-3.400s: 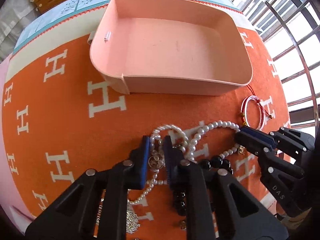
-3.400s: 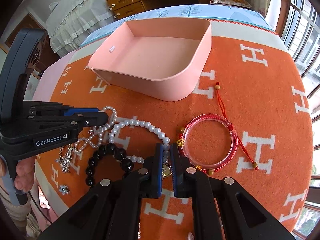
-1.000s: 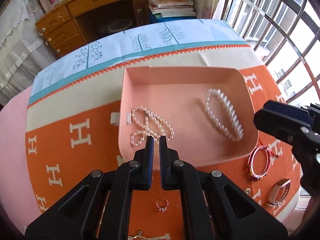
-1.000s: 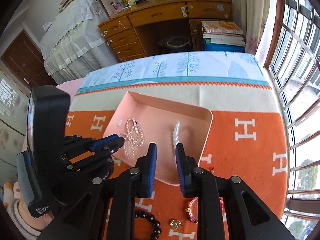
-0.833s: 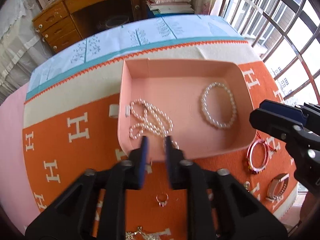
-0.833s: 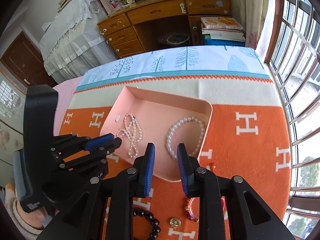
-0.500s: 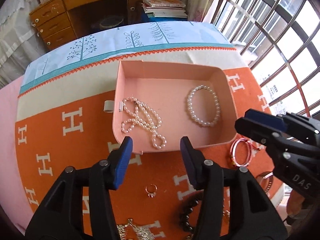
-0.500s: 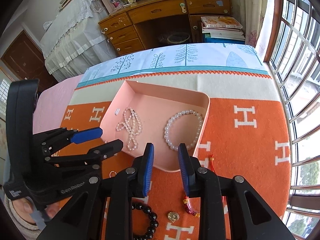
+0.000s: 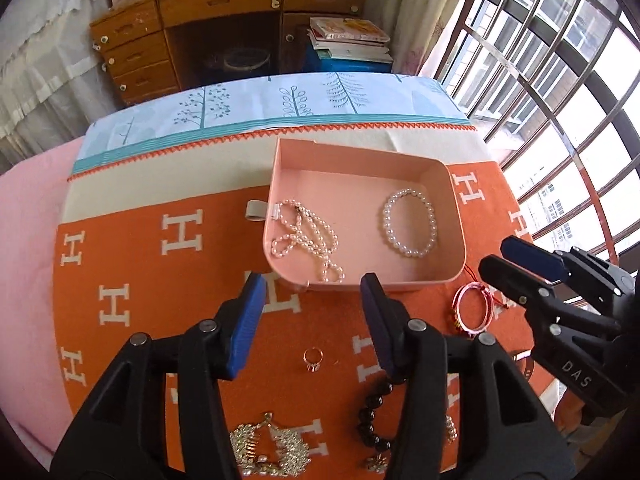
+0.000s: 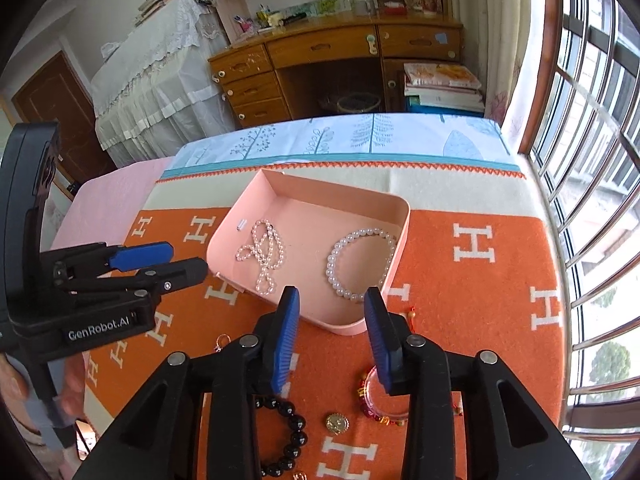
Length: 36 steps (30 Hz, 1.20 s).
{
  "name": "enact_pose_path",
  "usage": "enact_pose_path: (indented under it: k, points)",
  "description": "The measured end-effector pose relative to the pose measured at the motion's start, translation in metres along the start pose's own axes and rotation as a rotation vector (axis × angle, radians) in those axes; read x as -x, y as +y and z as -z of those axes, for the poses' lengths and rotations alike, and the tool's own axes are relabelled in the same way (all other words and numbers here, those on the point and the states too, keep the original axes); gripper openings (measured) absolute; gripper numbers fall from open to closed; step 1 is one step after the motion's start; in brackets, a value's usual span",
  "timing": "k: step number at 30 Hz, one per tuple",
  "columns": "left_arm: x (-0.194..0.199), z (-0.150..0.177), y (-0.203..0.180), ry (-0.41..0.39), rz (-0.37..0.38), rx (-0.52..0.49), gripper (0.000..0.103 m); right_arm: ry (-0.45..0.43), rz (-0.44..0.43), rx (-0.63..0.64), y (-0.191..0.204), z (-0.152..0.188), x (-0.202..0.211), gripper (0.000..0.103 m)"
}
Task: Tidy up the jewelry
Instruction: 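Withdraw the right gripper from the tray and move toward the black bead bracelet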
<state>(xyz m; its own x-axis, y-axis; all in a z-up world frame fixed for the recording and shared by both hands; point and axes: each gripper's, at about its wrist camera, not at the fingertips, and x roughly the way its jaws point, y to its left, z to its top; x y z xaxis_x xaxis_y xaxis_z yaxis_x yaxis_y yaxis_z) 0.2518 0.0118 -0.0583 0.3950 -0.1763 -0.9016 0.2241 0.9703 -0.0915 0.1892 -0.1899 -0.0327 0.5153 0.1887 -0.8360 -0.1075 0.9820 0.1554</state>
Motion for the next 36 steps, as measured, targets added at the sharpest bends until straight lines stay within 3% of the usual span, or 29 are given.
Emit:
enact_pose_path:
  k: [7, 12, 17, 20, 26, 32, 36]
  points:
    - [0.016, 0.016, 0.01, -0.001, -0.003, 0.024, 0.046, -0.029, 0.002, -0.007, -0.004, 0.015, 0.026, 0.041]
    - [0.03, 0.035, 0.024, -0.039, 0.082, 0.076, 0.046, -0.06, 0.011, -0.037, -0.013, 0.031, 0.046, 0.062]
    - [0.039, 0.054, 0.026, -0.066, 0.073, 0.001, 0.046, -0.062, -0.007, -0.037, -0.017, 0.049, 0.059, 0.062]
    - [0.042, 0.068, 0.032, -0.064, 0.086, 0.02, 0.046, -0.058, -0.022, -0.06, -0.018, 0.062, 0.063, 0.062]
    - [0.057, 0.1, 0.035, -0.102, 0.019, 0.006, 0.046, -0.054, -0.037, -0.076, -0.012, 0.089, 0.06, 0.062]
    - [0.055, 0.139, 0.029, -0.087, -0.005, -0.008, 0.046, 0.005, -0.037, 0.02, 0.016, 0.122, 0.044, 0.062]
    - [0.039, 0.166, 0.019, -0.059, -0.051, -0.054, 0.046, 0.031, -0.006, 0.05, 0.03, 0.142, 0.029, 0.05]
